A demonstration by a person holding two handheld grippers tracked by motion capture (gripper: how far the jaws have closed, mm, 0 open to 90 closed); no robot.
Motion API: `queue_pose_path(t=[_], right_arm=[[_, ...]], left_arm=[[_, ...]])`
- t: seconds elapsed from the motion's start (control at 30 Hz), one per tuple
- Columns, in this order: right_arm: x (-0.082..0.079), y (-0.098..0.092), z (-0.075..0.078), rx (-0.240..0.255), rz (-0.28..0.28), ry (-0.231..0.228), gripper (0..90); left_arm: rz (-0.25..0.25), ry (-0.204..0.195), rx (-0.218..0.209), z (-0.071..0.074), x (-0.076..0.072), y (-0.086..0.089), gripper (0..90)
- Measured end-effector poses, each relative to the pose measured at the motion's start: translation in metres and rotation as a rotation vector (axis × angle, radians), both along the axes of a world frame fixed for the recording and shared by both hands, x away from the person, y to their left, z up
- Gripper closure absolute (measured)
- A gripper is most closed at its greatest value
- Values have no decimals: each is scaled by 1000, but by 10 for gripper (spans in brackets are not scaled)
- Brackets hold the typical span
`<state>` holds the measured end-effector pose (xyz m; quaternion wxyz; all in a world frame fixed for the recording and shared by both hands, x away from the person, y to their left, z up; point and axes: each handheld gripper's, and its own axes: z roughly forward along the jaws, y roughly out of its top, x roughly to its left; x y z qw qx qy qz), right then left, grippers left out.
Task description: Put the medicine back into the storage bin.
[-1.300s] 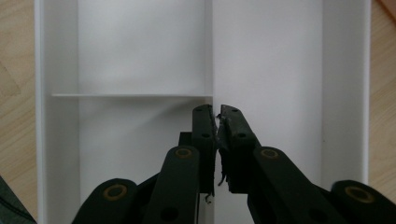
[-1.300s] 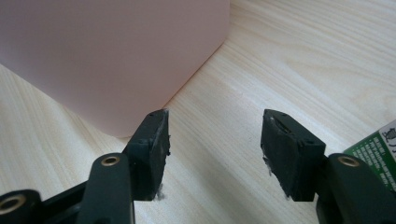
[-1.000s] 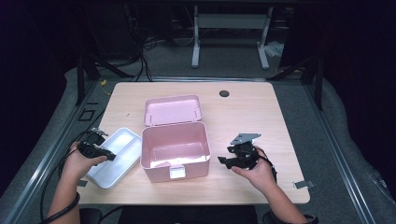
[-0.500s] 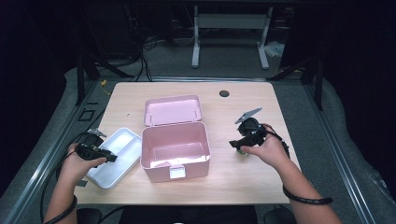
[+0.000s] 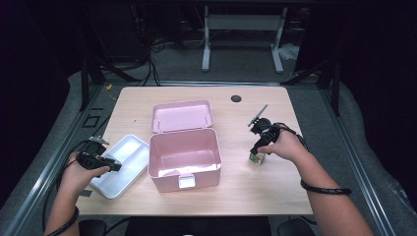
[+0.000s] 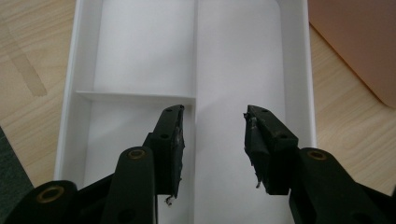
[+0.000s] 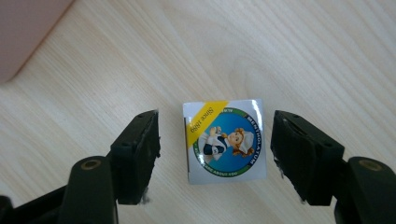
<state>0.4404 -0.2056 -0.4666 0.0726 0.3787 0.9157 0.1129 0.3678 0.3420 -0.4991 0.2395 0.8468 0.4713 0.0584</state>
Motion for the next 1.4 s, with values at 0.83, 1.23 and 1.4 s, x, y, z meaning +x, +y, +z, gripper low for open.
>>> queue_pose_path(t=[0.83,1.23,1.4], right_arm=[[-4,7,25,-5,83,62,468],[-15,40,75,-64,180,28,469],[-18,60,103,-42,228,-4,469]], left_arm=[[-6,21,0,-4,-2,0,568],[-3,16,-6,-4,-3,0,569],[-7,20,-2,-4,-3,1,569]])
